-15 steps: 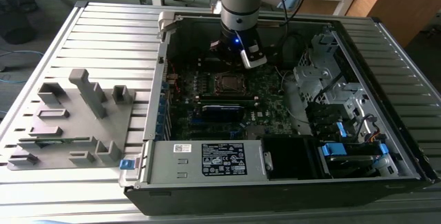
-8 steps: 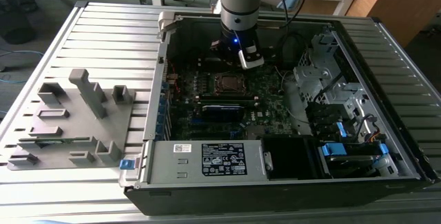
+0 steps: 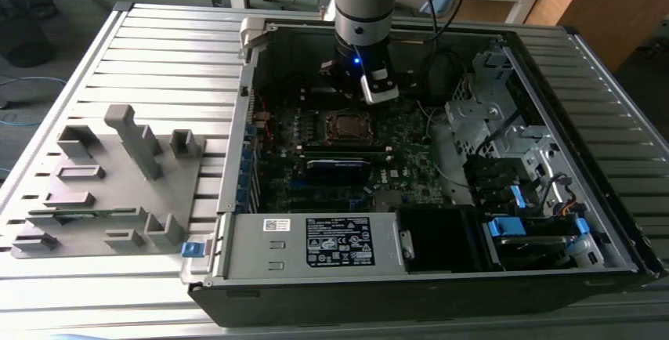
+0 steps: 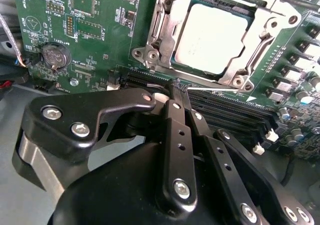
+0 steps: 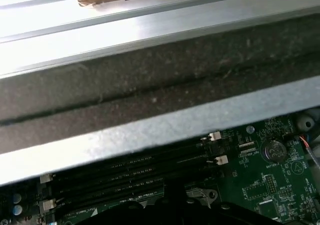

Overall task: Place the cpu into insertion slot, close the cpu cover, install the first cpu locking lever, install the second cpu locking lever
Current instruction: 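Install the first cpu locking lever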

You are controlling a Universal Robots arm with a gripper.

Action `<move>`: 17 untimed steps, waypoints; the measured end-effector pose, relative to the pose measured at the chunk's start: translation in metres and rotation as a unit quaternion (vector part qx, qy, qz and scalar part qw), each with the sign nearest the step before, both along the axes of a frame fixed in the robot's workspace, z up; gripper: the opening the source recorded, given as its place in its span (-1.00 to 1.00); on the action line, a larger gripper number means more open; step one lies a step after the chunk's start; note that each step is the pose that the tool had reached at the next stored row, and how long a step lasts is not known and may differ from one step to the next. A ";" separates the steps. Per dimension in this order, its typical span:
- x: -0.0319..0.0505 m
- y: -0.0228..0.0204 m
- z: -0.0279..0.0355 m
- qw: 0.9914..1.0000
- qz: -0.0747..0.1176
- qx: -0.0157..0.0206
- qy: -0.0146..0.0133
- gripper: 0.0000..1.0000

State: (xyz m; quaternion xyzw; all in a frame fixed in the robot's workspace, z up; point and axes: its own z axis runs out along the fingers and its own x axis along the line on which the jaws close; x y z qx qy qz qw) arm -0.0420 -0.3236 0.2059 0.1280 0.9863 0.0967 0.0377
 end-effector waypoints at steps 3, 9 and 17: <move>0.0000 0.0010 0.0000 1.000 -0.002 0.000 0.000 -0.79; 0.0001 0.0015 -0.0001 1.000 -0.006 0.000 0.000 -0.79; 0.0000 0.0034 -0.0001 1.000 -0.011 0.000 0.000 -0.79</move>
